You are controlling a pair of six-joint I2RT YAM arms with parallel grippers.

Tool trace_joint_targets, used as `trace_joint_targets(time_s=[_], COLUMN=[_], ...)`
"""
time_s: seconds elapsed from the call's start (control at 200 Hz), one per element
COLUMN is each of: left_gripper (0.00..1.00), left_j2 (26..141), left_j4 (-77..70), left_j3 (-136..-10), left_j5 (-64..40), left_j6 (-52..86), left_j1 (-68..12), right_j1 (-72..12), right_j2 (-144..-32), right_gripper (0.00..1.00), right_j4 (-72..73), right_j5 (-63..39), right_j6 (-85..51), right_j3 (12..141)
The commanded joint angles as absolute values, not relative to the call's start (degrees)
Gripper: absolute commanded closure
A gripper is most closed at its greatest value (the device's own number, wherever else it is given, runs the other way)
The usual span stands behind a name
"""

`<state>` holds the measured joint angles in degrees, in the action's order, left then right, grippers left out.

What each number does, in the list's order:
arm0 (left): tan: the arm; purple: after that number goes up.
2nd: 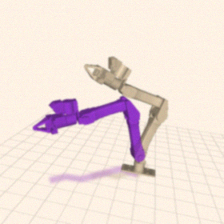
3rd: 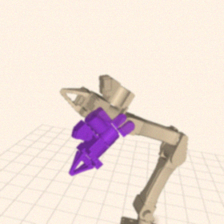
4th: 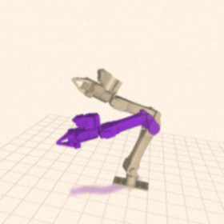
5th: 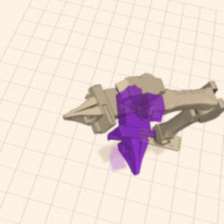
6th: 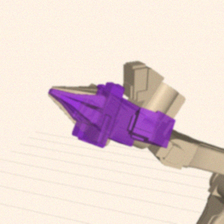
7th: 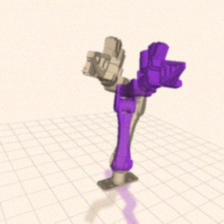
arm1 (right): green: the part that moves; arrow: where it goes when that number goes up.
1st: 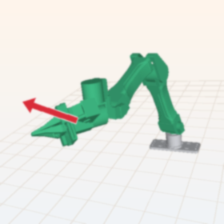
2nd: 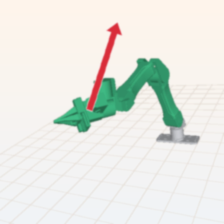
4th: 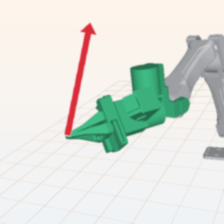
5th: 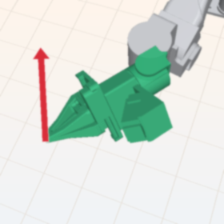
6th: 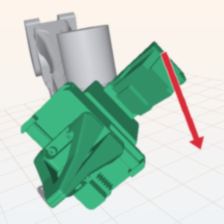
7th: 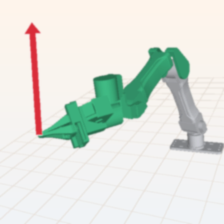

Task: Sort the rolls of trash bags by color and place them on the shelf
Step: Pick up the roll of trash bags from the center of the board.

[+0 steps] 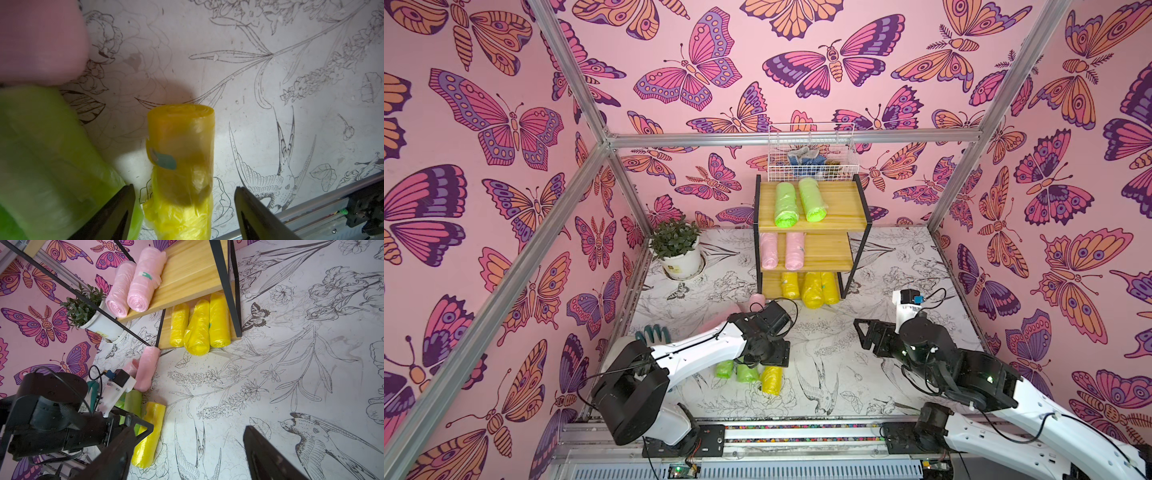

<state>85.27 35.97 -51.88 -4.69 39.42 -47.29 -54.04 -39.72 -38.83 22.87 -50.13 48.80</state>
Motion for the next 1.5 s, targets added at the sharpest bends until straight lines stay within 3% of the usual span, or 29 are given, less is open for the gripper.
trace_joint_targets(time_s=[0.0,0.19,0.386,0.731,0.931,1.177,1.347,1.497], left_gripper=[0.16,0.20,0.36,1.00,1.00,1.00,1.00,1.00], left_j2=[87.51,90.34,92.51,93.74,86.45,65.69,52.16,45.76], left_j4=[37.18,37.17,37.10,37.00,36.61,29.91,18.15,4.18], left_j3=[-53.25,-53.92,-54.40,-55.06,-55.46,-52.80,-46.35,-37.97], left_j5=[-3.55,-3.60,-3.86,-5.07,-6.30,-7.78,-9.14,-12.04], left_j6=[38.32,38.63,39.41,40.43,42.16,45.13,50.69,60.79], left_j1=[-47.46,-47.46,-47.46,-47.46,-47.46,-47.33,-46.39,-44.94], right_j1=[-54.41,-54.41,-54.48,-54.41,-54.40,-54.36,-54.32,-54.32], right_j2=[-39.58,-39.64,-39.31,-38.29,-36.16,-34.98,-38.22,-44.99], right_gripper=[0.16,0.16,0.17,0.20,0.19,0.13,0.07,0.07], right_j4=[-40.00,-39.82,-39.02,-39.67,-41.56,-42.47,-36.45,-21.02], right_j5=[22.72,22.15,21.55,22.24,25.88,29.62,21.98,4.70], right_j6=[-50.47,-50.70,-50.37,-49.43,-47.64,-45.74,-45.78,-52.23], right_j3=[48.65,48.26,47.99,47.66,48.44,50.53,51.68,48.57])
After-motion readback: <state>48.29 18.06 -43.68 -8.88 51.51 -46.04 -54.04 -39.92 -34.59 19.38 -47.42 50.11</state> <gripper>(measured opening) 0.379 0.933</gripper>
